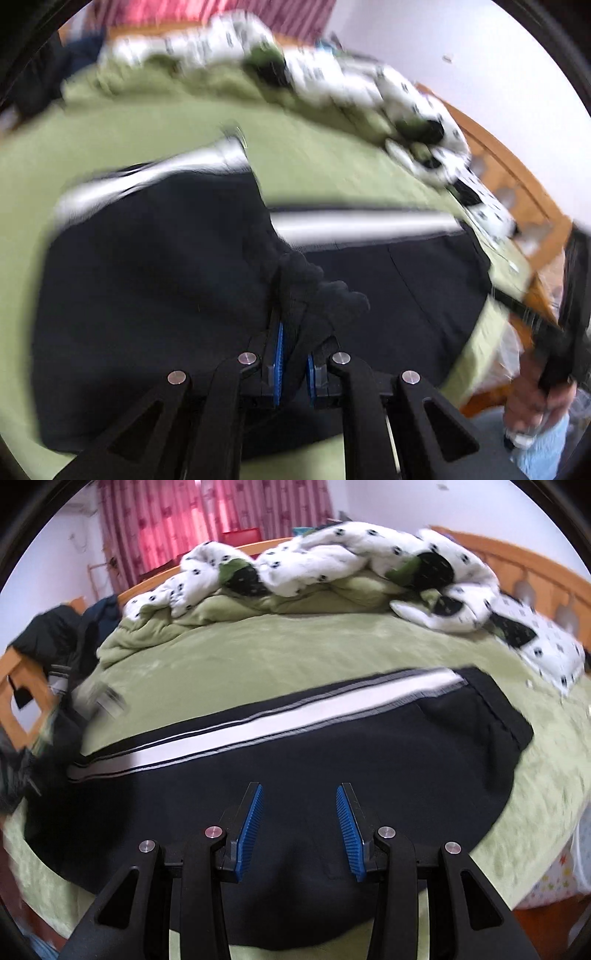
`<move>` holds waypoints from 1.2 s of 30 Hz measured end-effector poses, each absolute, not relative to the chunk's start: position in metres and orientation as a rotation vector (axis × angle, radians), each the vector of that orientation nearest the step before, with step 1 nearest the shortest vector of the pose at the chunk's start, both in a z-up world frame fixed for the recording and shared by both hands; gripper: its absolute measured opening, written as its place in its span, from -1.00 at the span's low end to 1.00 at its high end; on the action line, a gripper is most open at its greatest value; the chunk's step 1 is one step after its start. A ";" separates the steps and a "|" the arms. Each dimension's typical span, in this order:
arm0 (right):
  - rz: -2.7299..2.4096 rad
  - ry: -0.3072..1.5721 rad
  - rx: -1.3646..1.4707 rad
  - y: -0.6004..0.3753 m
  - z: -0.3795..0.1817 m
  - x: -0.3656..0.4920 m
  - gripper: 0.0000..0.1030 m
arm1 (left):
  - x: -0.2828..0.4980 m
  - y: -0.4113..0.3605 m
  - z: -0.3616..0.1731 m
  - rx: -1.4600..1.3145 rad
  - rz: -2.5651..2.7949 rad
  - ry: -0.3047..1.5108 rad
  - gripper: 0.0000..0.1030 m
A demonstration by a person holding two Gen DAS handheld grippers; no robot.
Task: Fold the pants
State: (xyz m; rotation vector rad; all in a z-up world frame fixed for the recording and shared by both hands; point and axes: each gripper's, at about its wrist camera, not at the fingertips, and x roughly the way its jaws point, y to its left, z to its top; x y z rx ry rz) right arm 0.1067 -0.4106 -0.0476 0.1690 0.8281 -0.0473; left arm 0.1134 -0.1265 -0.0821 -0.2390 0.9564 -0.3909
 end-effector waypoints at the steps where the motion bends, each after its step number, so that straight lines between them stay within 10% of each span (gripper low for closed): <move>1: -0.048 0.832 0.192 -0.416 -0.048 0.105 -0.21 | 0.109 -0.129 -0.101 -0.259 -0.391 0.991 -0.82; 4: -0.028 0.836 0.195 -0.420 -0.052 0.101 -0.21 | 0.083 -0.117 -0.115 -0.311 -0.386 1.001 -0.74; 11: 0.082 0.895 0.119 -0.394 -0.066 0.097 -0.21 | 0.041 -0.046 -0.073 -0.333 -0.343 0.933 0.31; 30: 0.198 1.143 0.197 -0.238 -0.136 0.142 0.05 | 0.002 0.126 -0.075 -0.496 0.039 0.839 0.31; 36: 0.249 1.067 0.128 -0.228 -0.131 0.124 -0.48 | 0.017 0.097 -0.099 -0.431 -0.157 0.932 0.31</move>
